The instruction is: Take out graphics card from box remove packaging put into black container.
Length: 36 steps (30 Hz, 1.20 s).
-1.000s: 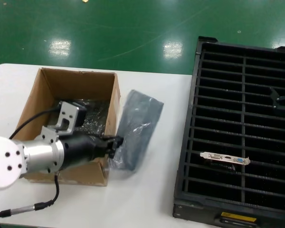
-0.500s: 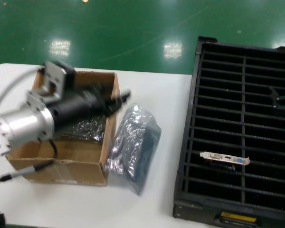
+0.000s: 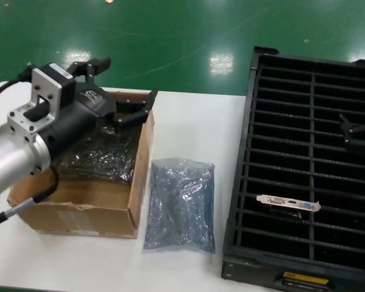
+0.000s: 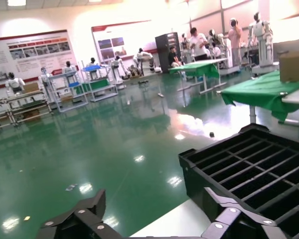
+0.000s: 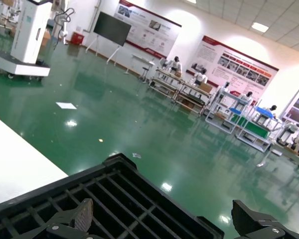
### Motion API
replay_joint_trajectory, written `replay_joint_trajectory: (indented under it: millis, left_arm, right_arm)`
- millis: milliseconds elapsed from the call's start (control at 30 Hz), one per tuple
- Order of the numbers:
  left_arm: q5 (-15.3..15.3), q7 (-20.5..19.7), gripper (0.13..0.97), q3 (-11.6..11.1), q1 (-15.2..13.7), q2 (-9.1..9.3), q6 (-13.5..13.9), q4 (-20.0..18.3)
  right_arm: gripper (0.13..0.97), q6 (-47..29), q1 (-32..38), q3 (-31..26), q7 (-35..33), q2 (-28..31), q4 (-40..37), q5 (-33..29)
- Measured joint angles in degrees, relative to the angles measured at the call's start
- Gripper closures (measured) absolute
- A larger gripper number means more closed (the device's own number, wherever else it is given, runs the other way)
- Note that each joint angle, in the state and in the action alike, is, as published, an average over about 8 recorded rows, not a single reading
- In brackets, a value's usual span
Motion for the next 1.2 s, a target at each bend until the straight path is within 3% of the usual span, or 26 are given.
replay_joint_trajectory:
  millis: [267, 567, 867, 1200]
  left_arm:
    - [-4.2, 4.3, 0.338, -0.2, 3.2, 1.19, -4.0, 0.5]
    - [-9.2, 9.5, 0.206, -0.4, 7.1, 2.61, -9.0, 1.1]
    - [-14.2, 14.8, 0.139, -0.6, 11.0, 4.03, -13.9, 1.7]
    - [-19.0, 19.8, 0.135, -0.8, 14.7, 5.38, -18.7, 2.2]
  right_arm:
    - [0.129, 2.8, -2.4, -0.6, -3.1, -0.9, -0.1, 4.6]
    - [0.129, 6.2, -5.3, -1.3, -6.8, -2.1, -0.2, 10.0]
    - [0.129, 9.6, -8.2, -2.0, -10.6, -3.2, -0.2, 15.5]
    - [0.129, 12.9, -10.9, -2.6, -14.1, -4.3, -0.3, 20.7]
